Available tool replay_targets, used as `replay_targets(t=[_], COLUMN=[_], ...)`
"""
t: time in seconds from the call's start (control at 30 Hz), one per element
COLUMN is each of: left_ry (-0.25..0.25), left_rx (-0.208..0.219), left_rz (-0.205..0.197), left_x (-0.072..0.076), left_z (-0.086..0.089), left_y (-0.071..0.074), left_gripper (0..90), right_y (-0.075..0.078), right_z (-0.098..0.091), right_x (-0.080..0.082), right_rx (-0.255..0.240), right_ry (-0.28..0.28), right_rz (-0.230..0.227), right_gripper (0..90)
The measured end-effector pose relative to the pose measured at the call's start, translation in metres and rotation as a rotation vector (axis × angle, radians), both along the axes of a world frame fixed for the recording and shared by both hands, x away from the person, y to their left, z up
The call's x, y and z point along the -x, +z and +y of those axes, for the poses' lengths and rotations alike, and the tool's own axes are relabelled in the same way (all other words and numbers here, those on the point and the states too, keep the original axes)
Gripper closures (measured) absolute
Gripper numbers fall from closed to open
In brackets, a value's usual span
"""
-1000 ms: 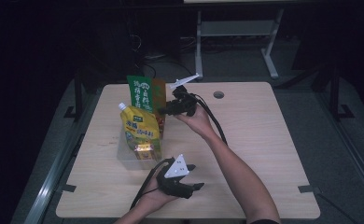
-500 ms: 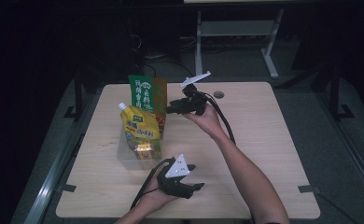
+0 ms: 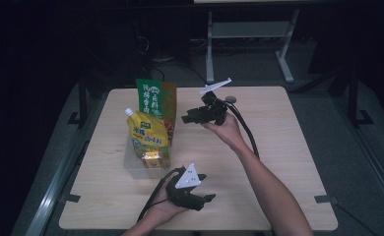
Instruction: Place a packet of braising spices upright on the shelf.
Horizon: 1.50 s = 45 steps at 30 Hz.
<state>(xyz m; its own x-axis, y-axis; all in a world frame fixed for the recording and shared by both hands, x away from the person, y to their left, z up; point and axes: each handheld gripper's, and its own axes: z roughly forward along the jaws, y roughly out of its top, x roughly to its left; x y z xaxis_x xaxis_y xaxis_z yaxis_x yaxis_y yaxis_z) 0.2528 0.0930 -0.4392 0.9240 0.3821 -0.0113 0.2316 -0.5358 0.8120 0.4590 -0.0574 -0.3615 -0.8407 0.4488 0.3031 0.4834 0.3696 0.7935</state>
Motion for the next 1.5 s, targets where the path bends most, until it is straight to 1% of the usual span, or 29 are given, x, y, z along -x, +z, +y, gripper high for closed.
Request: replay_targets(t=[0.07, 0.1, 0.13, 0.2, 0.27, 0.37, 0.43, 0.47, 0.57, 0.6, 0.67, 0.7, 0.73, 0.8, 0.83, 0.9, 0.93, 1.03, 1.2, 1.27, 1.43, 1.5], left_ry=[0.0, -0.003, -0.004, 0.0, 0.0, -0.004, -0.004, 0.0, 0.004, 0.004, 0.007, 0.007, 0.006, 0.003, 0.007, 0.012, 0.014, 0.023, 0.023, 0.022, 0.028, 0.029], left_rx=[0.001, 0.0, -0.001, 0.006, 0.004, -0.001, 0.001, 0.004, 0.006, 0.006, -0.003, -0.001, -0.001, -0.008, 0.001, 0.007, 0.008, 0.014, 0.011, 0.004, 0.011, 0.015], left_rz=[0.004, -0.001, -0.004, 0.002, 0.002, 0.001, 0.002, 0.006, 0.013, 0.013, 0.01, 0.011, 0.011, 0.011, 0.011, 0.003, 0.005, 0.004, 0.005, 0.002, 0.006, 0.008], left_x=[-0.001, -0.001, -0.002, -0.002, -0.002, -0.002, -0.002, -0.002, -0.003, -0.003, -0.003, -0.003, -0.003, -0.003, -0.003, -0.003, -0.003, -0.004, -0.005, -0.005, -0.006, -0.006], left_z=[0.001, 0.001, 0.001, 0.001, 0.001, 0.001, 0.001, 0.002, 0.002, 0.002, 0.003, 0.002, 0.002, 0.002, 0.002, 0.002, 0.003, 0.004, 0.005, 0.006, 0.006, 0.005], left_y=[0.0, 0.0, 0.001, 0.001, 0.0, 0.0, 0.0, 0.0, 0.0, 0.0, 0.0, 0.0, 0.0, 0.0, 0.0, 0.0, 0.001, 0.001, 0.002, 0.002, 0.003, 0.002], left_gripper=[31.7, 31.6, 31.7, 31.6, 31.2, 30.5, 30.3, 30.0, 29.4, 29.3, 29.1, 28.9, 28.9, 28.6, 28.6, 28.6, 28.6, 28.1, 27.6, 27.2, 26.4, 26.2], right_y=[0.0, 0.0, 0.0, 0.0, 0.0, 0.001, 0.002, 0.001, -0.001, -0.001, -0.001, 0.0, 0.001, 0.001, 0.001, 0.001, 0.001, 0.0, -0.002, -0.004, -0.007, -0.008], right_z=[-0.003, -0.006, -0.008, -0.012, -0.018, -0.026, -0.028, -0.033, -0.041, -0.041, -0.046, -0.048, -0.052, -0.056, -0.058, -0.063, -0.064, -0.07, -0.08, -0.084, -0.093, -0.096], right_x=[0.002, 0.005, 0.006, 0.007, 0.009, 0.012, 0.014, 0.018, 0.02, 0.02, 0.021, 0.023, 0.027, 0.029, 0.03, 0.033, 0.035, 0.039, 0.047, 0.049, 0.057, 0.059], right_rx=[-0.004, -0.004, 0.0, -0.003, 0.003, -0.001, -0.003, 0.0, -0.006, -0.006, -0.006, -0.009, -0.015, -0.019, -0.021, -0.023, -0.017, -0.019, -0.019, -0.011, -0.012, -0.008], right_ry=[-0.004, -0.008, -0.006, -0.006, -0.01, -0.012, -0.018, -0.024, -0.024, -0.024, -0.023, -0.024, -0.032, -0.034, -0.029, -0.035, -0.037, -0.035, -0.044, -0.044, -0.052, -0.053], right_rz=[-0.007, -0.016, -0.016, -0.008, 0.001, 0.016, 0.007, 0.001, 0.025, 0.025, 0.038, 0.036, 0.021, 0.021, 0.019, 0.021, 0.022, 0.026, 0.037, 0.044, 0.045, 0.055], right_gripper=[52.9, 52.7, 52.3, 51.8, 50.1, 49.2, 49.0, 47.7, 45.7, 45.7, 45.5, 45.4, 45.4, 44.8, 44.5, 43.4, 42.7, 42.6, 41.1, 40.3, 39.9, 38.8])
